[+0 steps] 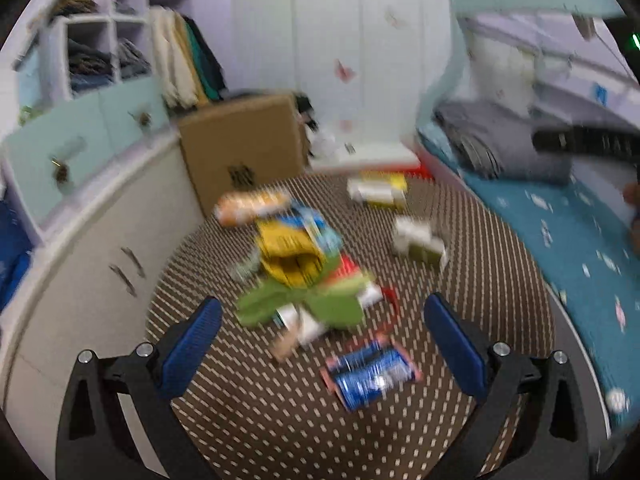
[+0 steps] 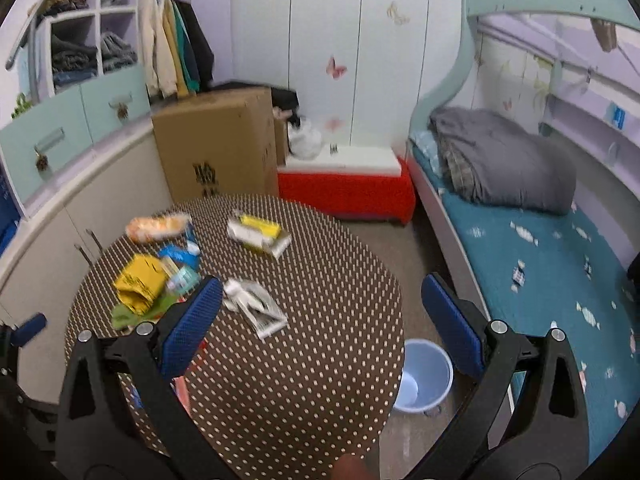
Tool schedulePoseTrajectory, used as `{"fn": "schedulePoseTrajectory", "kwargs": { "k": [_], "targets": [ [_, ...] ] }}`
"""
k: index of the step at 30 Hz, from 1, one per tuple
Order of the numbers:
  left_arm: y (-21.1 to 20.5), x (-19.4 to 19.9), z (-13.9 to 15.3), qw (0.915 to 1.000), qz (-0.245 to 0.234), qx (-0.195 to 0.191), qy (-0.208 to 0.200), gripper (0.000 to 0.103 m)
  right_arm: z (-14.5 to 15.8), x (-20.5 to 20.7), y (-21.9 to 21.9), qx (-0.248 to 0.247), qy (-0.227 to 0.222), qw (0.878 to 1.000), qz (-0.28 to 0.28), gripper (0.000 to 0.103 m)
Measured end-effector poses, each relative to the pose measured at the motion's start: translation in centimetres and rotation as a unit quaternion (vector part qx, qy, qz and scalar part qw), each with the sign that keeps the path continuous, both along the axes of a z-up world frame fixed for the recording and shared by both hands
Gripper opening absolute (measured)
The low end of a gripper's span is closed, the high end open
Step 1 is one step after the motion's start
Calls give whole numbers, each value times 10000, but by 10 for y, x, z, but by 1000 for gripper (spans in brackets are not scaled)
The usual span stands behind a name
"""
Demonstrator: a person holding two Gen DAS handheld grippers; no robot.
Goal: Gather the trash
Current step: 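Grasp the blue snack wrapper with the left gripper while the right gripper grasps the white paper box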
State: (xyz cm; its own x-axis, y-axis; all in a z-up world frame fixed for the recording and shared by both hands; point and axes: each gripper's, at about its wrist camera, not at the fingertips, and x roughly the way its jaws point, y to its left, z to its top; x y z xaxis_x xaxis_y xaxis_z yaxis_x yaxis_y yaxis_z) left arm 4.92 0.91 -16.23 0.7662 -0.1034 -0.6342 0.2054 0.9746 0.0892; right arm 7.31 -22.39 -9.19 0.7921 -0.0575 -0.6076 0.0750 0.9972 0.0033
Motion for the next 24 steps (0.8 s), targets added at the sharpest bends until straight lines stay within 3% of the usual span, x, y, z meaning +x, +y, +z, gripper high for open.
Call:
{"fn": "schedulePoseTrajectory", "kwargs": {
  "k": [5,12,14,15,16,24],
  "targets": [
    [-10,9,-48,9969,-561,174,526,99,-32,13,-1,-34,478,9988,45,98],
    [-27,19,-77,9879,-1250,488,782,99,-66,29,2,-116,951,9952,211,98],
    [-31,25,-84,9852,-1371,555,865,93,-76,35,4,-117,1081,9936,303,98],
    [-32,28,-87,9839,-1424,553,930,79,-78,36,5,-117,1110,9932,330,98],
    [-33,31,-91,9816,-1499,530,1062,72,-82,38,6,-121,1162,9925,366,98],
    [-33,37,-95,9802,-1545,326,1192,63,-106,60,10,122,1342,9883,717,98]
  ]
}}
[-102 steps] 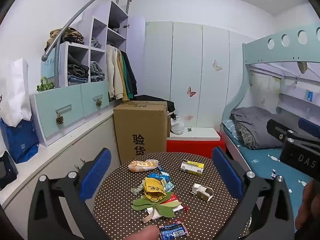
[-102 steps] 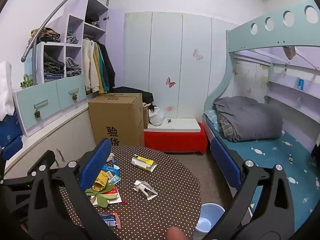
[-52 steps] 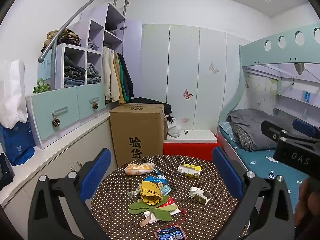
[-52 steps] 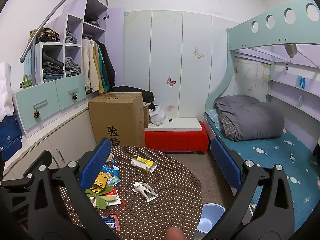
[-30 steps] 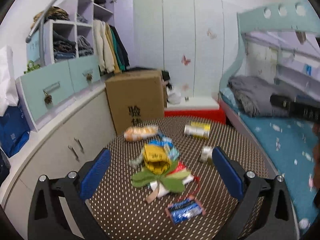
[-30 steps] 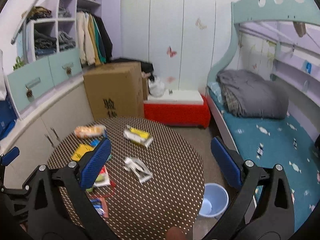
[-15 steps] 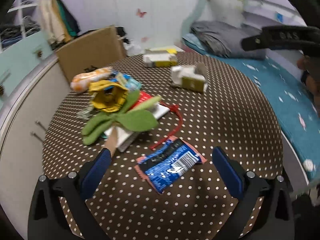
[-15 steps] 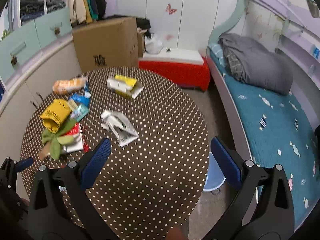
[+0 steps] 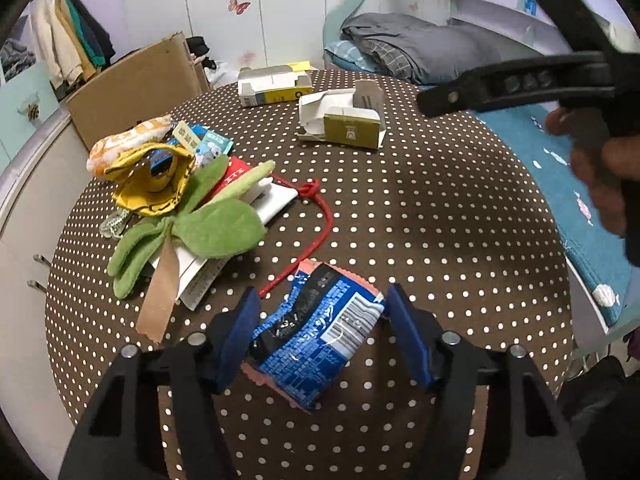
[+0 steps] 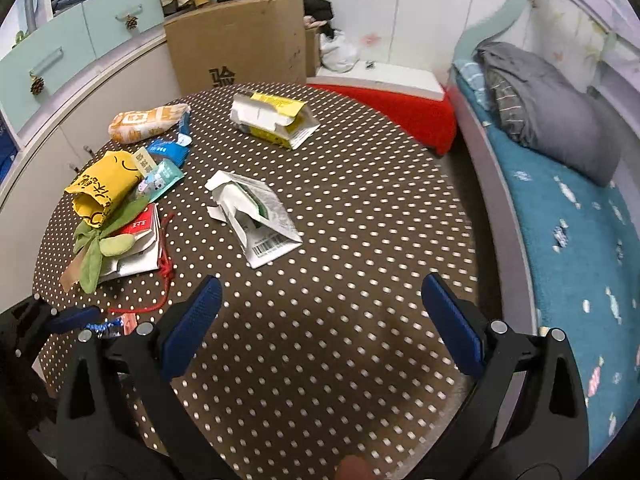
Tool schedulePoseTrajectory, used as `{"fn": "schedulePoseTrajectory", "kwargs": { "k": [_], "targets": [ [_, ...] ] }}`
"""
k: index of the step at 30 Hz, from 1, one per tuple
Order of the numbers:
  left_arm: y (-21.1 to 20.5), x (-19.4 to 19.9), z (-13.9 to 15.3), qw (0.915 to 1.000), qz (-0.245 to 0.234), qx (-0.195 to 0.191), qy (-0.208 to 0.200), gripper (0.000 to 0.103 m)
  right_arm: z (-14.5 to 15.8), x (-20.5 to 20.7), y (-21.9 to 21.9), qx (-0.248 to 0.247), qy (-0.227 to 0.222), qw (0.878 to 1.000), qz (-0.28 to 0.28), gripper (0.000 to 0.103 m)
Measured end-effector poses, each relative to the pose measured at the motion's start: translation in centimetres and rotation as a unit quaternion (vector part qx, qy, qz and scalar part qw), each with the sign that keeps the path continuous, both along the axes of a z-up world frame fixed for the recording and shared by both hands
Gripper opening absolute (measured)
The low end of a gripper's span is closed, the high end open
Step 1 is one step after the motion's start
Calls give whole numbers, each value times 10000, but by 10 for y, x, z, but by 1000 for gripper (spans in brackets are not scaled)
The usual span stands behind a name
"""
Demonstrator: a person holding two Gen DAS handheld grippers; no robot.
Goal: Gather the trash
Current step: 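Grasp the blue snack wrapper with the left gripper while the right gripper grasps the white paper box, then carry both items to the bin and open both grippers to drop them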
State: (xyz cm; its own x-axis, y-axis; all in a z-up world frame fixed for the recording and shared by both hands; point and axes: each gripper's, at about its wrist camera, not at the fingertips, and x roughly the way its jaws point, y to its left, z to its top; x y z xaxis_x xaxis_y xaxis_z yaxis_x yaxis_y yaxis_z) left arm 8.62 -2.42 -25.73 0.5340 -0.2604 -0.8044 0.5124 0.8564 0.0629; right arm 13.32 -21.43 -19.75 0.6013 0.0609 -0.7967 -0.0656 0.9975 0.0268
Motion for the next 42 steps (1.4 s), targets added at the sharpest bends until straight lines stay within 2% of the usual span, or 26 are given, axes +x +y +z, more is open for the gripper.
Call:
{"fn": "schedulePoseTrajectory", "kwargs": {
  "k": [1,2,7,10,13,14,17,18,26,33,42],
  "targets": [
    [1,0,0,10000,16,-35,29,54,-5,7,2,67,56,9999,75,98],
    [1,0,0,9999,19,-84,68,52,-9,11,3,124,88,9998,137,98],
    [8,-6,2,9997,137,-152,95,52,-23,37,17,193,166,9982,539,98],
    [9,-10,1,9998,159,-66,35,62,-28,49,27,110,154,9967,795,98],
    [8,-12,-4,9999,42,-34,93,59,-34,59,35,32,187,9949,991,95],
    [9,-11,-4,9999,11,-105,100,55,-36,62,37,27,190,9943,1044,89],
    [8,-11,-3,9998,-65,-133,120,44,-43,69,41,62,351,9926,1162,54],
    [8,-11,-3,9997,-65,-164,138,42,-42,68,42,1,280,9927,1175,51],
    [10,-13,6,9985,47,-503,214,39,-35,54,27,449,217,9916,1196,51],
    [2,-10,31,9972,135,-739,17,38,-14,43,-2,740,10,9919,1029,51],
    [-26,11,72,9933,237,-1076,-357,38,28,30,-59,1044,-468,9913,648,51]
  ]
}}
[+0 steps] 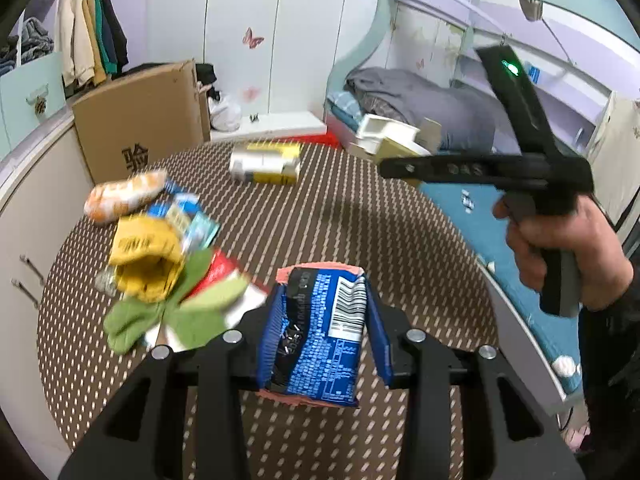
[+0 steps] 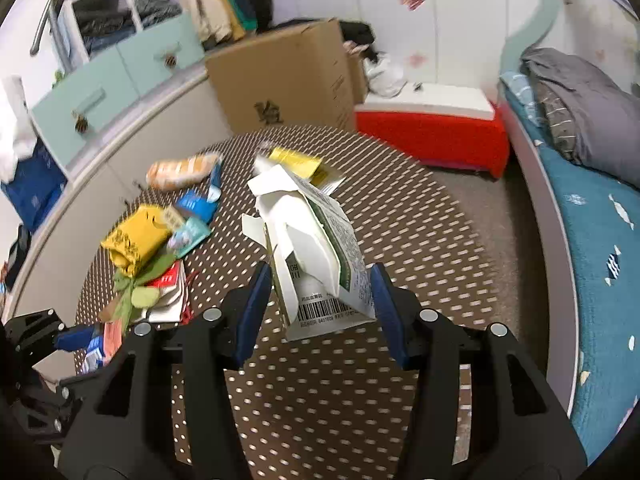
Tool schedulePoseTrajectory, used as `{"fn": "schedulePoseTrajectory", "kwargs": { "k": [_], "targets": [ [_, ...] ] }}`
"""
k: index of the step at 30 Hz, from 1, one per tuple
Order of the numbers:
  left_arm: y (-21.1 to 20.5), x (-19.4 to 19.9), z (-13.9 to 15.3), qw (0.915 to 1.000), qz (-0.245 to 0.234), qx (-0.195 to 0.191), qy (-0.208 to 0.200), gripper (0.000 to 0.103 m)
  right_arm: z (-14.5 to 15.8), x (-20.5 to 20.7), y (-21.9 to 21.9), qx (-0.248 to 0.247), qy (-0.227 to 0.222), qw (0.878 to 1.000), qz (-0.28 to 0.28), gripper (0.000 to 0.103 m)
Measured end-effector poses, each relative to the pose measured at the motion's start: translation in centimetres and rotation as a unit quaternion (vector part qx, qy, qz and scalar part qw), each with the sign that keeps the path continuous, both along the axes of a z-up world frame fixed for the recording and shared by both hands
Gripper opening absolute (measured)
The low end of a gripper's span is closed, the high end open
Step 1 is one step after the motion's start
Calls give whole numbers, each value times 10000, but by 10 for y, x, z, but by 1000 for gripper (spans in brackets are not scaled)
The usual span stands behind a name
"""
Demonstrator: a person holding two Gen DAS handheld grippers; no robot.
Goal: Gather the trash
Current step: 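Carry both items to the bin and open both grippers to drop them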
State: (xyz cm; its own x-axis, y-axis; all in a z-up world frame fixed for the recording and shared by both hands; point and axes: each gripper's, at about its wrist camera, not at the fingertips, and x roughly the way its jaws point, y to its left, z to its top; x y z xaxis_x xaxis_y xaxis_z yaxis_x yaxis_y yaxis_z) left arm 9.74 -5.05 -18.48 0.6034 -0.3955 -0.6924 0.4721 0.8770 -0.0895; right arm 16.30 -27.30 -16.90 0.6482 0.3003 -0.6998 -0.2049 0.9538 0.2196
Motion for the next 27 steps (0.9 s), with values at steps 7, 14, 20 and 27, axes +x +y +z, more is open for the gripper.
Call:
{"fn": "schedulePoseTrajectory", "kwargs": {
  "k": [7,14,20,27],
  "targets": [
    [-47,24,25,9994,-161,-236,-186,39,17,-10,-87,297,-187,9966,-747,51],
    [-99,48,30,9985,-447,-300,-109,38,-36,-8,-194,669,460,9786,-1893,51],
    [-148,69,21,9971,-722,-245,71,39,-122,5,-253,943,1334,9540,-2512,51],
    [-207,87,2,9945,-1000,-33,303,39,-201,16,-287,1430,1830,9318,-2789,59]
  ]
}}
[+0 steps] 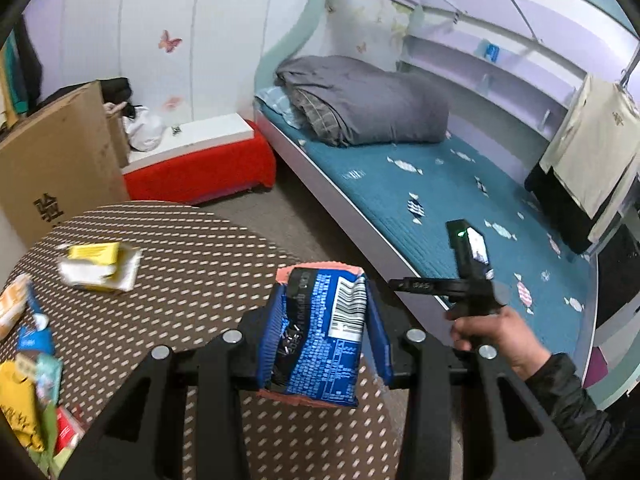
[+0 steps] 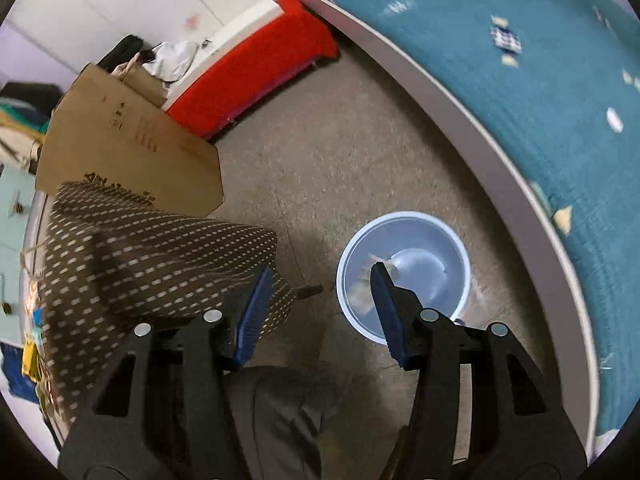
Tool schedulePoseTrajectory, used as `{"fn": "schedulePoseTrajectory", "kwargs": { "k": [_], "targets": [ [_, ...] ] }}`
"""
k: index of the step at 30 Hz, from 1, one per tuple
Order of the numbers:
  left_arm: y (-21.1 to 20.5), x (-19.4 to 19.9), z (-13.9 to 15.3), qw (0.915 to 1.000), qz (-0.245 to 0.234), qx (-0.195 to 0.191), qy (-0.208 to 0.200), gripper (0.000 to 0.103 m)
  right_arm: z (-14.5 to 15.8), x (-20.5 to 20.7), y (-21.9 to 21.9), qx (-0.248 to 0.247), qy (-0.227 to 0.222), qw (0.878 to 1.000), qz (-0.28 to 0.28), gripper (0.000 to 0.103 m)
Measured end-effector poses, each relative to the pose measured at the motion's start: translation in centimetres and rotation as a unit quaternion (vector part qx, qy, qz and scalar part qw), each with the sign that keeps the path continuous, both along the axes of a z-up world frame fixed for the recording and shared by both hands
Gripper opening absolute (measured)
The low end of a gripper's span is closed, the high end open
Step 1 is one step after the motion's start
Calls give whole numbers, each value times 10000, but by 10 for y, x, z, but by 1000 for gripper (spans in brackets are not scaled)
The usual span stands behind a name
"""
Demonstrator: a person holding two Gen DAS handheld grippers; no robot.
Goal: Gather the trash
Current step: 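Carry both items to the bin and open both grippers to drop them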
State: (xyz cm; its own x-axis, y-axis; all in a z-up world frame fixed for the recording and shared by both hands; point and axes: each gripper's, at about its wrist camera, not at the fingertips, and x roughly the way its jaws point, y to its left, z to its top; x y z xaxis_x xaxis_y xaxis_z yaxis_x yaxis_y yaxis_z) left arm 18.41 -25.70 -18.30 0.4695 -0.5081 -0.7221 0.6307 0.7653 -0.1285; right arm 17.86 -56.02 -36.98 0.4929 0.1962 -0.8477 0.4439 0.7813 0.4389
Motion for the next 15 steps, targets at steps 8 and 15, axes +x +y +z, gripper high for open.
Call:
{"fn": "schedulePoseTrajectory", "kwargs": {
  "k": [8,15],
  "targets": [
    [-71,16,-34,9978,-510,330,278,39,-18,-35,-35,380,-77,9961,-788,77],
    [-143,25,-75,9910,-1002,631,627,39,18,-82,-55,367,-585,9897,-1253,83]
  ]
}}
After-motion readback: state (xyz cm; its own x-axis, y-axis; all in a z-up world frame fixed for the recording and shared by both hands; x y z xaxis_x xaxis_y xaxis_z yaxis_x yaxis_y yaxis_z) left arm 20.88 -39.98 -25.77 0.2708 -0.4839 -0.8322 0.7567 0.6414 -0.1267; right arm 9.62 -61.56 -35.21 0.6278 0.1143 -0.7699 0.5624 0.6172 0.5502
